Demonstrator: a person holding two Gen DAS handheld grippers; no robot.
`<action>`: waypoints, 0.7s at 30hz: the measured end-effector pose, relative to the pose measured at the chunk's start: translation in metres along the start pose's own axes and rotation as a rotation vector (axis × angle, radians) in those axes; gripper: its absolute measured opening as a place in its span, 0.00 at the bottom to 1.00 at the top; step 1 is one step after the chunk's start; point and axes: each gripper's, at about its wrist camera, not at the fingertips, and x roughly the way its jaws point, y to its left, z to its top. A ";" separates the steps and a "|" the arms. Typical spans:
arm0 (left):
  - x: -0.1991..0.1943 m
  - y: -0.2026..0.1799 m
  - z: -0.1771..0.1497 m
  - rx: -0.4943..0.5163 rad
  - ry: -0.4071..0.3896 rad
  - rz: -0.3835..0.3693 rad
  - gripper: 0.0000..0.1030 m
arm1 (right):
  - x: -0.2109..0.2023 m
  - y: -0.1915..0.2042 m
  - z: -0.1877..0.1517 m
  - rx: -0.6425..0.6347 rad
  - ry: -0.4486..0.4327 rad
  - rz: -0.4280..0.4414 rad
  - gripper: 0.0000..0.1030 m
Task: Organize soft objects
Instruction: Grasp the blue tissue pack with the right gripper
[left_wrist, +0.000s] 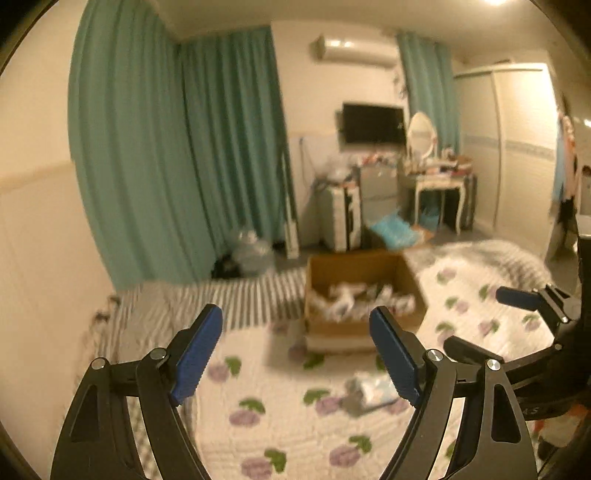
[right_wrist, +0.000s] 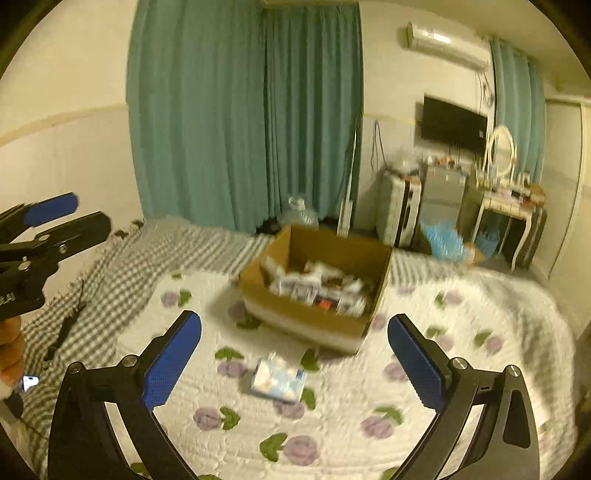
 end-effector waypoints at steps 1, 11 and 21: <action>0.013 0.000 -0.012 -0.008 0.029 0.012 0.81 | 0.014 -0.002 -0.009 0.018 0.025 0.003 0.99; 0.118 -0.014 -0.115 -0.095 0.262 0.038 0.80 | 0.138 -0.008 -0.096 0.062 0.249 0.045 0.99; 0.161 -0.006 -0.161 -0.097 0.320 0.057 0.80 | 0.192 0.002 -0.104 0.056 0.323 0.067 0.97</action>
